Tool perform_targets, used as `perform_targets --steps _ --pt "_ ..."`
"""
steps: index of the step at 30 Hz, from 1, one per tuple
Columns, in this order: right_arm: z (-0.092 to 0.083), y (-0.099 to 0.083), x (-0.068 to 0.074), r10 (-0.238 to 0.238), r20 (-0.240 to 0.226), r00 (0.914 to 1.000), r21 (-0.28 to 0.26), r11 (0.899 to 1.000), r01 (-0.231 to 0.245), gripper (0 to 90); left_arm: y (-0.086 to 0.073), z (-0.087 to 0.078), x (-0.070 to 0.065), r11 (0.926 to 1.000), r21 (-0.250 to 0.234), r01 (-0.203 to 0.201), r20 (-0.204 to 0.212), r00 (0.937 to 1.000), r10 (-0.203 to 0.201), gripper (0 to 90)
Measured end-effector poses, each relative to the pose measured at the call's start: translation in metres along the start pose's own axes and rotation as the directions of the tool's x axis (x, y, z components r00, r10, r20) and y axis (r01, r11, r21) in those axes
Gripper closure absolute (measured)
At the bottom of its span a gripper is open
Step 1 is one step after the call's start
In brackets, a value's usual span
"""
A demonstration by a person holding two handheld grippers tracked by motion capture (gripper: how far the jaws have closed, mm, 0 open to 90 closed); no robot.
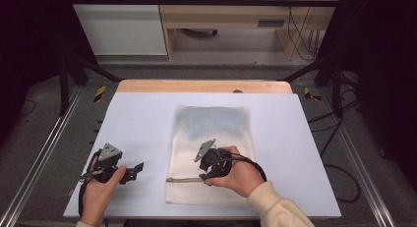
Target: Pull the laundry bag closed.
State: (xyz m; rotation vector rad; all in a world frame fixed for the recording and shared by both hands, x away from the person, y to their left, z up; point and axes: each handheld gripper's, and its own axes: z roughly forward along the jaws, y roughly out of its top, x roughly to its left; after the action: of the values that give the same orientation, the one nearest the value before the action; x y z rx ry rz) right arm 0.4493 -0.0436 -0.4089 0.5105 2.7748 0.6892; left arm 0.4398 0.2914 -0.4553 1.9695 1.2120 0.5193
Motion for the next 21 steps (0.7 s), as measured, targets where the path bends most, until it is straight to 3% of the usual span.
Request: perform_targets --steps 3,6,9,13,17,21 --pt "0.002 0.004 0.001 -0.002 -0.011 0.9999 0.003 1.0 0.002 44.6 0.0 0.001 0.0 1.0 0.001 0.0 0.001 1.0 0.0 6.3" --pt "0.005 0.011 0.002 -0.016 -0.047 0.9988 -0.034 0.999 0.014 52.0 0.001 0.002 0.001 0.9999 -0.01 0.0 0.014 0.9999 0.0 6.1" --pt "0.007 0.014 0.003 -0.021 -0.06 0.998 -0.036 0.999 0.019 51.9 0.002 0.002 0.001 0.9999 -0.013 0.0 0.01 1.0 0.0 6.0" --pt "0.013 0.02 0.008 -0.045 -0.086 0.9953 -0.043 0.998 0.041 60.4 0.002 0.002 0.002 1.0 -0.006 0.001 0.013 0.9999 -0.001 6.0" --pt "0.023 0.032 0.021 -0.081 -0.118 0.9897 -0.058 0.996 0.075 67.2 0.002 0.002 0.002 1.0 0.001 0.001 0.011 0.9999 -0.001 6.4" --pt "0.033 0.041 0.028 -0.079 -0.134 0.9878 -0.07 0.995 0.07 69.2 0.002 0.002 0.002 1.0 0.002 0.002 0.015 0.9999 -0.002 6.5"
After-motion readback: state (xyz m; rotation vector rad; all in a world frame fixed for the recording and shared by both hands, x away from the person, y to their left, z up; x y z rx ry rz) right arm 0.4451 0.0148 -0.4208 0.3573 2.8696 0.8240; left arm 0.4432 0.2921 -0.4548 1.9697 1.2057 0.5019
